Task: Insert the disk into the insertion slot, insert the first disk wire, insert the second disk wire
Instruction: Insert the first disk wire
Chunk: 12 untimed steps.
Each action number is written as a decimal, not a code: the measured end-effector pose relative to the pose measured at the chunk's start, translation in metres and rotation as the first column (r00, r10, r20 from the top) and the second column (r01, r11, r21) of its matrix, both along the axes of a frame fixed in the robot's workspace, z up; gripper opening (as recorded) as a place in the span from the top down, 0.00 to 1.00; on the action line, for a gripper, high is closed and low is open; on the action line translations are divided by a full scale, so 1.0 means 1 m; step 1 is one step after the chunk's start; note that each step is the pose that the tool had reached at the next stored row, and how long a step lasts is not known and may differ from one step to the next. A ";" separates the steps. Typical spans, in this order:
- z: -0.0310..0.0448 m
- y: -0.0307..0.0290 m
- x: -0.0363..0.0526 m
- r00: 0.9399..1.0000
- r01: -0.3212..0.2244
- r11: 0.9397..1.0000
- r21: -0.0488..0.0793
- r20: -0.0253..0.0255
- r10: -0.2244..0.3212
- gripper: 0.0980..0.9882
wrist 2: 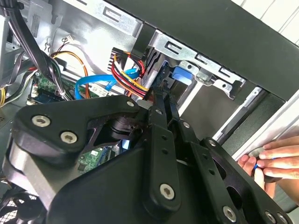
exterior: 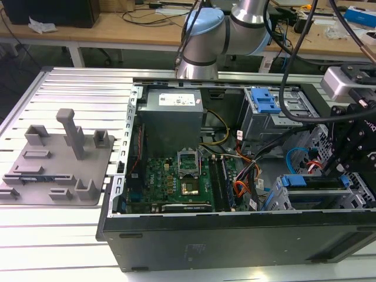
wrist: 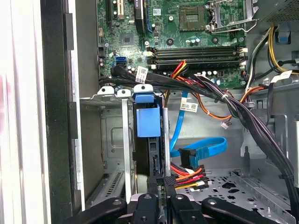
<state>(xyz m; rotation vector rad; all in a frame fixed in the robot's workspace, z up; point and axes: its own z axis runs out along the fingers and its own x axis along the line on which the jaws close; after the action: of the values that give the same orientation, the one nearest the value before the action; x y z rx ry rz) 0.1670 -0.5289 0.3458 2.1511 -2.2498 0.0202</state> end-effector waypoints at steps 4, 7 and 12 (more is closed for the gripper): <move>-0.0009 0.0000 0.0000 1.000 0.000 1.000 0.000 0.000 0.000 0.93; -0.0015 0.0000 0.0000 1.000 0.000 1.000 0.000 0.000 0.000 0.93; -0.0031 0.0000 0.0000 1.000 0.000 1.000 0.000 0.000 0.000 0.93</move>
<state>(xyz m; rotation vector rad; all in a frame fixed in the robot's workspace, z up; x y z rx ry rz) 0.1670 -0.5289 0.3427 2.1511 -2.2498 0.0202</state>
